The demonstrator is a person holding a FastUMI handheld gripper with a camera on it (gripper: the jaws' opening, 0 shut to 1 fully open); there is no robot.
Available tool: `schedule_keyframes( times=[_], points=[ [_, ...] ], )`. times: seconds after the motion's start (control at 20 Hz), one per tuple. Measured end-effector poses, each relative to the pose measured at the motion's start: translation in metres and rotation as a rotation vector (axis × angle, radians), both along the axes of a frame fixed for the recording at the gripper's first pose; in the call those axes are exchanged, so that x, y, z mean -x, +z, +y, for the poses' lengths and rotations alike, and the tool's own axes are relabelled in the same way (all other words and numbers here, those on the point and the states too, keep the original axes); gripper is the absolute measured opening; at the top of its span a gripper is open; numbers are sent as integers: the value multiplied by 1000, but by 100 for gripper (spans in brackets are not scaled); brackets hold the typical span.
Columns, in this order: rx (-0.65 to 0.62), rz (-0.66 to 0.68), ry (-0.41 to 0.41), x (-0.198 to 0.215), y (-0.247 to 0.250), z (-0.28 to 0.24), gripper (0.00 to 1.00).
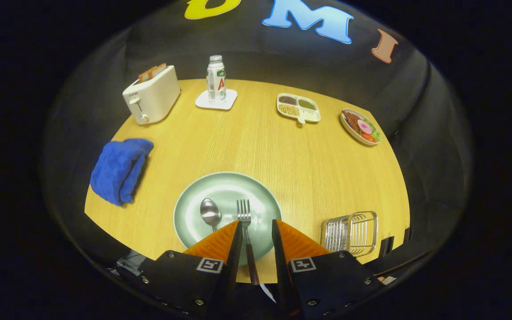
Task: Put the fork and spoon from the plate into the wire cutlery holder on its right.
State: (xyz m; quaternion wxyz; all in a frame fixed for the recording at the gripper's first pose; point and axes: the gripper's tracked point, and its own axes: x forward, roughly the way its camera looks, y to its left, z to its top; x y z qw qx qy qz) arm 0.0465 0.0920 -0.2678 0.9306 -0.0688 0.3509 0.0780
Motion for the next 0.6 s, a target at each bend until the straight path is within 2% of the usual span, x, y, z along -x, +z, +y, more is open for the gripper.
schedule_keyframes(
  times=[0.25,0.6],
  points=[
    [77,94,7,2,-39,1,40],
    [56,204,16,1,-85,7,40]
  ],
)
